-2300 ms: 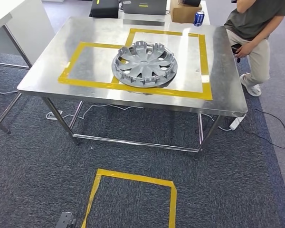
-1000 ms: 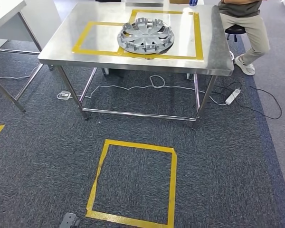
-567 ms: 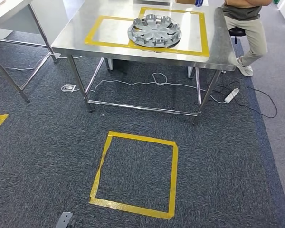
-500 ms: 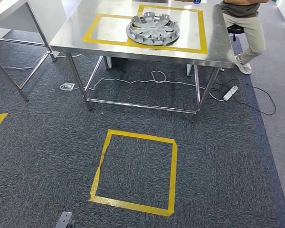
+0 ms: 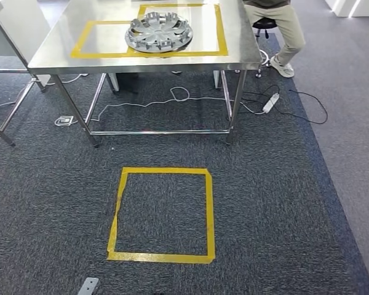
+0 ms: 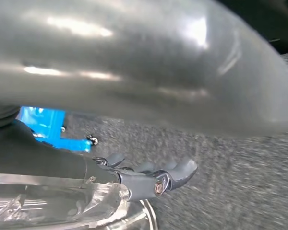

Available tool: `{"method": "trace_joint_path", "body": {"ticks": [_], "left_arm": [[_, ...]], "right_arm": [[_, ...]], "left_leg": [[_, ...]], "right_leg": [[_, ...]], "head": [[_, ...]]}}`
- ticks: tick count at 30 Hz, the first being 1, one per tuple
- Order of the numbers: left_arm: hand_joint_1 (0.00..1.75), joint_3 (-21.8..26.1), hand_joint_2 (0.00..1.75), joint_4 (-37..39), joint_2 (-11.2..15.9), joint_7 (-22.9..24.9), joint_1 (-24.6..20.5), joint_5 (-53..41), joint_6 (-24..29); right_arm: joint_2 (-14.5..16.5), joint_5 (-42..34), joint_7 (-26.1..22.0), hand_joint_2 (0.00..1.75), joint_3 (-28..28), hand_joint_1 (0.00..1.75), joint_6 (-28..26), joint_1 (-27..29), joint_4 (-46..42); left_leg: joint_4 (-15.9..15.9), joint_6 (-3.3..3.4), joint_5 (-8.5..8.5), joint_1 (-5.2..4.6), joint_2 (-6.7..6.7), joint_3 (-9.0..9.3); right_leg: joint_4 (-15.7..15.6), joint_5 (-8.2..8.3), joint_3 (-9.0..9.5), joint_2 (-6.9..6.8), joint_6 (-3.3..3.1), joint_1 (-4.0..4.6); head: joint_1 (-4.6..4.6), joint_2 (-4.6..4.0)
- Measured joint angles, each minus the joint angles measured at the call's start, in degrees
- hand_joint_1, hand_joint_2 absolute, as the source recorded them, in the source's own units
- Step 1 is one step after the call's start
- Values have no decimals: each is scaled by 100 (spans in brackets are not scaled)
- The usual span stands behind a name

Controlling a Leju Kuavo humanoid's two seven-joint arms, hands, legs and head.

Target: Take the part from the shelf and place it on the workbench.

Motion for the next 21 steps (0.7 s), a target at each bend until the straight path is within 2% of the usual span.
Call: {"method": "trace_joint_path", "body": {"ticks": [1,3,4,5,6,7,9,10,12,13,14,15,16,18,19,20,21], "left_arm": [[0,3,0,0,9,8,-1,3,-1],[0,9,0,0,25,16,-5,5,-1],[0,11,0,0,30,19,-8,5,-1],[0,13,0,0,34,23,-15,5,-1],[0,15,0,0,34,29,-23,2,-1],[0,16,0,1,22,37,-28,-2,-1],[0,16,0,1,11,28,-31,-50,9],[0,11,0,1,7,-8,-24,-109,30],[0,-19,0,0,13,-120,1,-252,98],[0,-37,0,0,13,-165,13,-297,130],[0,-51,0,0,9,-194,20,-319,154],[0,-58,0,0,3,-208,22,-326,172],[0,-61,0,0,-5,-213,21,-323,184],[0,-61,0,0,-18,-234,19,-264,174],[0,-58,0,0,-21,-254,18,-215,146],[0,-56,0,0,-24,-280,17,-166,110],[0,-54,0,0,-25,-310,16,-129,74]], "right_arm": [[-1,4,1,0,1,0,0,9,0],[-1,9,1,0,4,0,0,13,0],[-2,10,1,0,8,0,-1,6,0],[-2,12,-1,0,13,0,-2,-1,0],[-3,14,-7,0,17,0,-5,-5,0],[-8,16,-22,0,20,0,-11,-3,0],[-22,23,-96,0,26,0,-84,18,0],[-29,24,-160,0,30,0,-197,24,0],[-34,-6,-319,0,38,0,-533,21,0],[-41,-34,-387,0,39,0,-671,18,0],[-55,-63,-437,0,39,0,-753,19,0],[-72,-90,-465,0,39,0,-786,25,0],[-92,-115,-478,0,38,0,-799,31,0],[-119,-158,-509,0,37,0,-885,28,0],[-126,-173,-544,0,37,0,-976,17,0],[-128,-179,-589,0,36,0,-1081,9,0],[-128,-182,-631,0,36,0,-1178,8,0]], "left_leg": [[-265,15,173,0,-16,182],[-1035,58,486,6,-183,663],[-1328,78,551,14,-280,834],[-1508,99,547,21,-354,927],[-1568,120,523,24,-371,943],[-1590,146,510,37,-329,926],[-1608,214,524,54,-227,903],[-1619,246,536,63,-168,896],[-1618,283,546,51,-44,876],[-1616,284,549,45,24,867],[-1614,284,551,41,92,862],[-1612,281,553,41,149,861],[-1611,274,555,43,204,866],[-1602,237,550,33,295,880],[-1592,205,549,18,334,882],[-1584,170,552,1,369,879],[-1580,136,559,-12,407,873]], "right_leg": [[8,17,-23,61,13,0],[43,35,-73,174,45,5],[71,43,-99,225,66,11],[105,53,-139,271,91,18],[132,68,-185,314,124,22],[149,84,-225,360,156,19],[296,-3,-341,291,226,17],[521,-142,-451,196,261,12],[1278,-530,-785,-15,332,-17],[1635,-670,-941,-64,358,-36],[1834,-715,-1014,-92,377,-50],[1815,-656,-979,-112,390,-62],[1561,-503,-826,-143,395,-71],[736,-183,-363,-325,389,-64],[417,-93,-195,-400,358,-56],[244,-65,-115,-448,320,-45],[204,-79,-126,-439,272,-29]], "head": [[-1,0],[0,0],[1,0],[1,0],[3,0],[0,0],[28,0],[48,0],[91,0],[92,0],[92,0],[93,0],[94,0],[99,0],[97,0],[89,0],[82,0]]}}
